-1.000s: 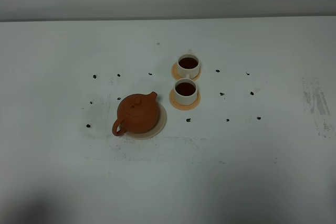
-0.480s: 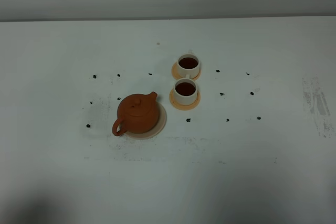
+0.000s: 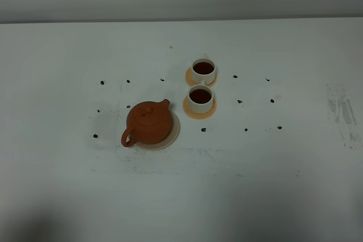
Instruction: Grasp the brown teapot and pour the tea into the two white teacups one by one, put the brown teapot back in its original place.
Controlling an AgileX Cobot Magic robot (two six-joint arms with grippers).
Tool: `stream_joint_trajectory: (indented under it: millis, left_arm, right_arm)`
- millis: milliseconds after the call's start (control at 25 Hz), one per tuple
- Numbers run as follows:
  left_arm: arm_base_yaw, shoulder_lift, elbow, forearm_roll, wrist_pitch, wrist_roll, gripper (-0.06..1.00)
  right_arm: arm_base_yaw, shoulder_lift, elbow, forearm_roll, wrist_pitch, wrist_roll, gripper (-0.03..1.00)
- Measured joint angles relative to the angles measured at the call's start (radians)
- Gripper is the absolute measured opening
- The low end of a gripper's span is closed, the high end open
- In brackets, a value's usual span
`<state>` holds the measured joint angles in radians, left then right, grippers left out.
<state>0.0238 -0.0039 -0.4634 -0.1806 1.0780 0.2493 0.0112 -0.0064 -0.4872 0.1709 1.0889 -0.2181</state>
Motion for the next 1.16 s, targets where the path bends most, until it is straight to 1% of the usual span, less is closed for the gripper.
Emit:
stream_joint_trajectory:
  millis: [1160]
  left_arm:
    - [0.0,0.0,0.0,0.0,0.0,0.0,0.42]
  right_arm:
    - [0.0,0.0,0.0,0.0,0.0,0.0,0.41]
